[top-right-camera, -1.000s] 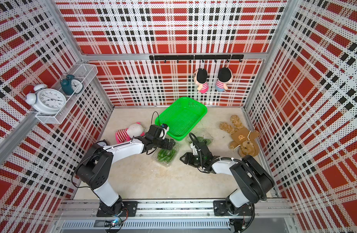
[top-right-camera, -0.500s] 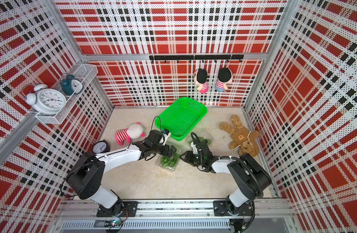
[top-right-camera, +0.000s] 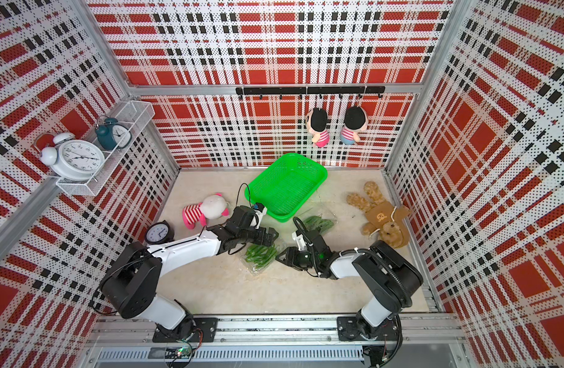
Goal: Take small green peppers out of containers
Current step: Open the packing box at the center of the board.
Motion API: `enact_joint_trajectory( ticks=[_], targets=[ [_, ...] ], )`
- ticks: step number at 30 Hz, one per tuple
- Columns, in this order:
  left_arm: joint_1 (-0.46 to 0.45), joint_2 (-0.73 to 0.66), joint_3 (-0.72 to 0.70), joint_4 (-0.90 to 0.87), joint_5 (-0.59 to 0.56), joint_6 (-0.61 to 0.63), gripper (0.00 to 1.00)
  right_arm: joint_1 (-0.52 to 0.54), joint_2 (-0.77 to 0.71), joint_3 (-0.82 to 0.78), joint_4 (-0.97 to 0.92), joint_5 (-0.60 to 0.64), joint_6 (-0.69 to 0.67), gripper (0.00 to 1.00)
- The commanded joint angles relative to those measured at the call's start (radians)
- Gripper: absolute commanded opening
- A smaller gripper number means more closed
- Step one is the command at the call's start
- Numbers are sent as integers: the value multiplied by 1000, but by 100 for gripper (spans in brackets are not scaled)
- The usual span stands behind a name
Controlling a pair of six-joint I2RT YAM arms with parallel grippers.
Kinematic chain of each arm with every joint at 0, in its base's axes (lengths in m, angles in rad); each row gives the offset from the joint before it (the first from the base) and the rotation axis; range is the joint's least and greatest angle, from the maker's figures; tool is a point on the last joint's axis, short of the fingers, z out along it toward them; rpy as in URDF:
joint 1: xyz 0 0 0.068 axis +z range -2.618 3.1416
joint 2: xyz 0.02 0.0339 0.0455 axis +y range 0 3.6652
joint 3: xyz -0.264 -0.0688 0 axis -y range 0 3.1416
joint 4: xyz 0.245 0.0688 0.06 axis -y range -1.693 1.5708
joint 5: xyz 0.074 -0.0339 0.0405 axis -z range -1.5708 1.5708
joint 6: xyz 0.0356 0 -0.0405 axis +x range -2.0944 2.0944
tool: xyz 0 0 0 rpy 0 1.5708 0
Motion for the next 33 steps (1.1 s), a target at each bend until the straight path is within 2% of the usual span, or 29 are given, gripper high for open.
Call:
enact_joint_trajectory(
  ticks=[1, 8, 18, 33],
  targets=[
    [-19, -41, -17, 10, -76, -20, 99, 5, -46, -50, 46, -11, 7, 59],
    [-20, -56, 5, -3, -164, -38, 99, 4, -115, -74, 50, 19, 19, 62],
    [-27, -36, 6, 33, -126, -84, 97, -7, -31, -89, 147, 59, 47, 54],
    [-34, -51, -20, 51, -110, -87, 95, -7, 91, -117, 442, 38, 159, 52]
  ],
)
